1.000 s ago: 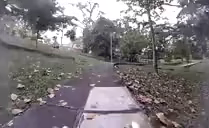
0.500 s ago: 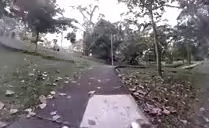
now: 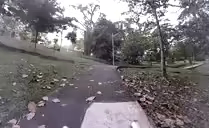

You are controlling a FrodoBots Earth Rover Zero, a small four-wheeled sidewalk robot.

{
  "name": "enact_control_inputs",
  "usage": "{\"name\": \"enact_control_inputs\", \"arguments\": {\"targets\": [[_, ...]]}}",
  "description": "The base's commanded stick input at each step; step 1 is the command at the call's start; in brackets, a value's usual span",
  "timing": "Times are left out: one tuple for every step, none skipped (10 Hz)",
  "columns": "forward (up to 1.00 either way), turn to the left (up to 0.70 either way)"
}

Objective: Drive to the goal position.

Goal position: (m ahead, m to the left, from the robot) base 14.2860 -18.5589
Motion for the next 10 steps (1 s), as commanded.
{"name": "enact_control_inputs", "arguments": {"targets": [[0.70, 0.00], [0.70, 0.00], [0.70, 0.00], [0.70, 0.00], [0.70, 0.00], [0.70, 0.00], [0.70, 0.00], [0.70, -0.01], [0.70, -0.02], [0.70, -0.03]]}}
